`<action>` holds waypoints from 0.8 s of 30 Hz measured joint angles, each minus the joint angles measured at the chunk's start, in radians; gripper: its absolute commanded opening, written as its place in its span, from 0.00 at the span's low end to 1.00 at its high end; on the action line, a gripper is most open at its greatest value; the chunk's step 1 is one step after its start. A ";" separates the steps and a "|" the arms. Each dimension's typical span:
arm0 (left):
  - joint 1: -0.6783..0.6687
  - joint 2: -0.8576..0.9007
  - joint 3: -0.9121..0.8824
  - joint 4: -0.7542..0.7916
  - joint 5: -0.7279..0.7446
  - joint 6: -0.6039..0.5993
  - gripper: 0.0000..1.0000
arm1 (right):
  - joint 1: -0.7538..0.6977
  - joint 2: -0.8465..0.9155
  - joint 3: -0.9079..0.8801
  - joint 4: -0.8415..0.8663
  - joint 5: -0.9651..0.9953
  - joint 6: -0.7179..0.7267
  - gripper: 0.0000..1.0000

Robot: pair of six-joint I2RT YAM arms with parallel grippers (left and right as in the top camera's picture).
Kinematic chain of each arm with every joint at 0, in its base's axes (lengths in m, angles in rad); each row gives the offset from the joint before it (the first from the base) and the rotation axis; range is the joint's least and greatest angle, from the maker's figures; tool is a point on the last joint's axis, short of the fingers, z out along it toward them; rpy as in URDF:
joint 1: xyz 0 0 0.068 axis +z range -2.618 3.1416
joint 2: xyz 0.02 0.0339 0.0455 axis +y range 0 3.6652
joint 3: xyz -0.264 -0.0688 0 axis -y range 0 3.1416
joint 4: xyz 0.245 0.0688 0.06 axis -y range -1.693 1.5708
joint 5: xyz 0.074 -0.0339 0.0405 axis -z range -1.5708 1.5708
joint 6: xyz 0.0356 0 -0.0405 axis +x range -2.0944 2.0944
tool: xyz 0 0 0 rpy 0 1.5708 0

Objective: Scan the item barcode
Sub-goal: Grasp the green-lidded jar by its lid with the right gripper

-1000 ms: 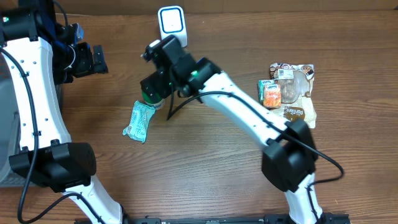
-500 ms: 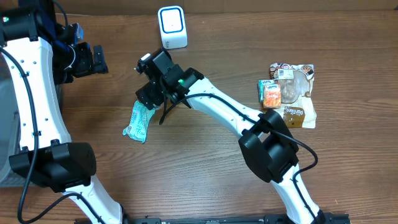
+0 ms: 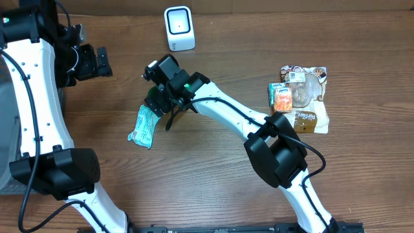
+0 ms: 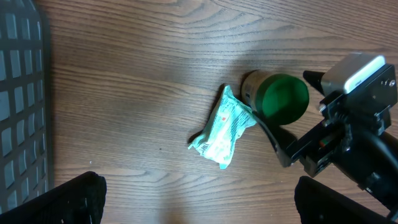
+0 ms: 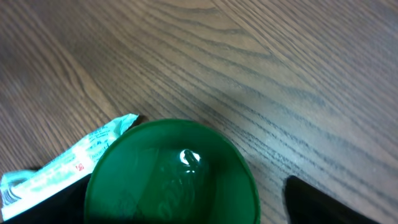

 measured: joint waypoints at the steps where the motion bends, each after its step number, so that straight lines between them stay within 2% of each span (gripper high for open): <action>1: 0.000 0.000 0.000 0.000 0.000 0.000 1.00 | 0.000 0.000 0.000 -0.002 0.000 -0.004 0.79; 7: 0.000 0.000 0.000 0.000 0.000 0.000 0.99 | 0.000 0.000 0.000 -0.004 -0.008 -0.003 0.71; 14: 0.000 0.000 0.000 0.000 0.000 0.000 1.00 | 0.000 -0.001 0.002 -0.028 -0.008 -0.002 0.72; 24: 0.000 0.000 0.000 0.000 0.000 0.000 1.00 | -0.052 -0.143 0.035 -0.372 -0.007 0.028 0.71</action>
